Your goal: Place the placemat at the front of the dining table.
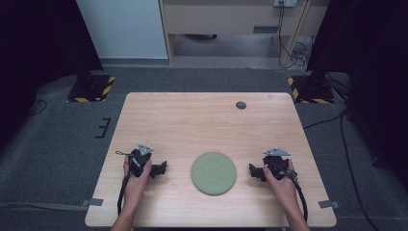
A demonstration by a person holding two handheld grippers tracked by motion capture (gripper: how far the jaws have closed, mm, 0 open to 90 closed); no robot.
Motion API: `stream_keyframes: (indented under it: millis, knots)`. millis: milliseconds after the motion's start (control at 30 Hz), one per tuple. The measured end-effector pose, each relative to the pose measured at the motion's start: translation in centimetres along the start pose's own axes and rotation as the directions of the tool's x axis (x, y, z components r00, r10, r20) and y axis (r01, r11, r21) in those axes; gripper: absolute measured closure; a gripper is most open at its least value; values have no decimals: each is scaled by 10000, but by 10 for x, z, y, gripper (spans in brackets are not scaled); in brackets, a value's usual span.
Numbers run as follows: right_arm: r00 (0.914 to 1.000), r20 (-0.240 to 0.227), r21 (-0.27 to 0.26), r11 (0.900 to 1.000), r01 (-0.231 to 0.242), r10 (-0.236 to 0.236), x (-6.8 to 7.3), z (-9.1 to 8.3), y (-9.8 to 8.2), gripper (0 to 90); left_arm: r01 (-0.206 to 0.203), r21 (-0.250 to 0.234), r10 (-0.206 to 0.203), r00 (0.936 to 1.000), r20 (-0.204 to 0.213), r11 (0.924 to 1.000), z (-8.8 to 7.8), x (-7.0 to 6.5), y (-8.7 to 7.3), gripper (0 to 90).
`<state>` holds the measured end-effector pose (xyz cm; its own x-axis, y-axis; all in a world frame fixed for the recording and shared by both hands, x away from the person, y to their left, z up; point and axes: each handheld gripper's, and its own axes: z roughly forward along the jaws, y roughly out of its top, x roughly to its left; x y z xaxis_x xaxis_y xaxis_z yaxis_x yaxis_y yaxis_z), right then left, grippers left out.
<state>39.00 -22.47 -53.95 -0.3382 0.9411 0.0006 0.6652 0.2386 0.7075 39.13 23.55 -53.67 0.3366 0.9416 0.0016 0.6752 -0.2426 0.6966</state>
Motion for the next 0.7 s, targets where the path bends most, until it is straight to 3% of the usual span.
stream_keyframes:
  millis: [167,267,367,433,500,700]
  knots:
    - [9997,-189,-8,9998,184,-184,-1,-2,-1,13,46,7,-46,10000,-21,10000,0,-1,0,0]
    - [9994,-243,-88,9996,253,-255,-1,-3,-2,44,-239,-32,240,9990,370,9997,-1,-7,0,0]
    - [9988,-324,-242,9991,351,-359,0,-8,-3,45,-52,-287,81,9945,1048,9996,-5,-12,0,23]
    - [9986,-207,-517,9975,475,-486,2,-15,-2,45,-17,-510,71,9942,1071,9987,-8,-13,-1,14]
    - [9960,164,-895,9920,885,-873,5,-25,-2,49,-31,-711,106,9944,1047,9975,-13,-13,-2,21]
    - [9944,-230,-1286,9867,994,-1031,15,-39,-5,46,21,-800,71,9933,1151,9968,-20,-8,-9,23]
